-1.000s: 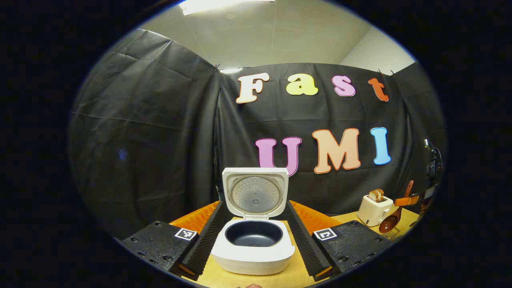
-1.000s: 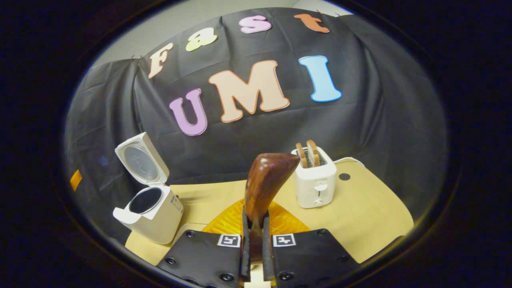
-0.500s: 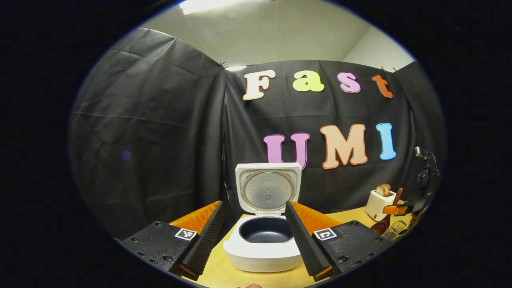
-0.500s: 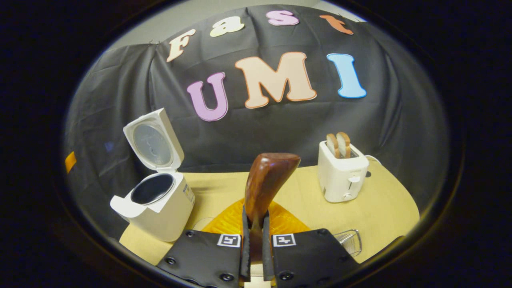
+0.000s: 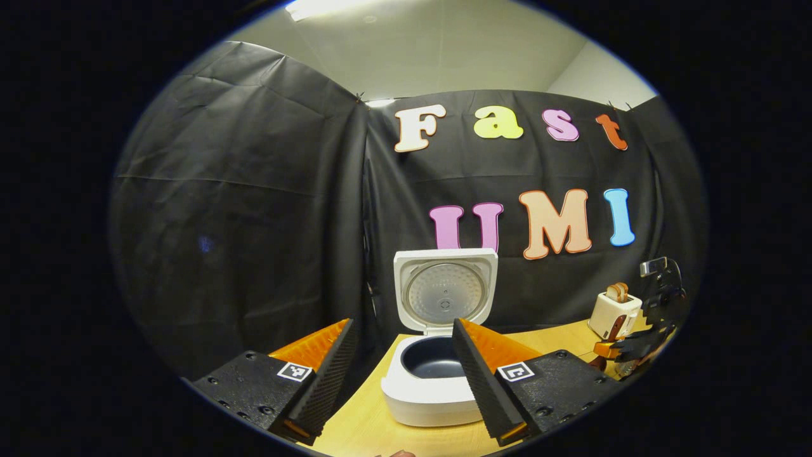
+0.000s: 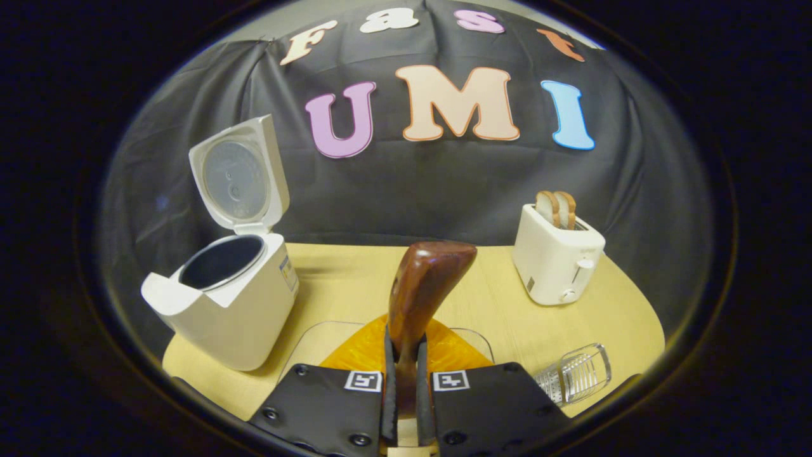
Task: Close the left gripper, press the button to open the rice cooker; take a wooden spoon from the chopstick holder with the right hand, scoop a spoonful of rice and pour it into the rice cooker, then put the wooden spoon back into the chopstick holder.
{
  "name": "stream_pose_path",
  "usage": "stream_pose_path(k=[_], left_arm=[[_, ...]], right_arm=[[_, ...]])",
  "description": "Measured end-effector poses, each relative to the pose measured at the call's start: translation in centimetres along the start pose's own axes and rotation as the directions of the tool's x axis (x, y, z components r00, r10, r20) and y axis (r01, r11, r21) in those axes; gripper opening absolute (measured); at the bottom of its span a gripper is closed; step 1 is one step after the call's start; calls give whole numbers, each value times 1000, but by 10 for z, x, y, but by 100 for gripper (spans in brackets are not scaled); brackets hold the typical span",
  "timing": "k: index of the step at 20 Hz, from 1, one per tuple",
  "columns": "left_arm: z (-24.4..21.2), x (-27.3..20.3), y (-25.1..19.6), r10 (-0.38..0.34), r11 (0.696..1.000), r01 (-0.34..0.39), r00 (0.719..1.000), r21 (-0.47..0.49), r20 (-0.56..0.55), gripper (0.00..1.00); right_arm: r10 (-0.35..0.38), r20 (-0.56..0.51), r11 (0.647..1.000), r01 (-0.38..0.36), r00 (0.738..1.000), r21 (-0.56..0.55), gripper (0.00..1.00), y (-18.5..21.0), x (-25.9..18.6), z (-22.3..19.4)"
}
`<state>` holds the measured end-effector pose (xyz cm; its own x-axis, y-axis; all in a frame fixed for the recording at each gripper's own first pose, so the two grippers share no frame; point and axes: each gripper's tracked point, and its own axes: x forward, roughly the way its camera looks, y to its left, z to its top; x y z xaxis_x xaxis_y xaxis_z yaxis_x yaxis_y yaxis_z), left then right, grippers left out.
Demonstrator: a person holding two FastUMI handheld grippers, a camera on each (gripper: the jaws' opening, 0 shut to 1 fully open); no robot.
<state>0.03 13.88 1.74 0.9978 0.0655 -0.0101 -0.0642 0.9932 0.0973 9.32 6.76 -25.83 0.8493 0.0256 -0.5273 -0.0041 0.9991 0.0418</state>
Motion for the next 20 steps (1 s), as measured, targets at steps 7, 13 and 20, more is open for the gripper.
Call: stream_pose_path(k=[7, 13, 20], left_arm=[[-6, 1, 19, 3, 1000, -3, 1000, -9, -12, 91], [-3, 2, 25, -2, 1000, 2, 1000, -8, -1, 89], [2, -1, 26, 1, 1000, -1, 1000, -13, 5, 91]], right_arm=[[-3, -6, 997, 3, 1000, -73, 14, 34, 3, -13], [82, -43, 996, -83, 996, -13, 17, 76, -9, -29], [123, -155, 920, -54, 980, 389, 16, 42, 3, -46]])
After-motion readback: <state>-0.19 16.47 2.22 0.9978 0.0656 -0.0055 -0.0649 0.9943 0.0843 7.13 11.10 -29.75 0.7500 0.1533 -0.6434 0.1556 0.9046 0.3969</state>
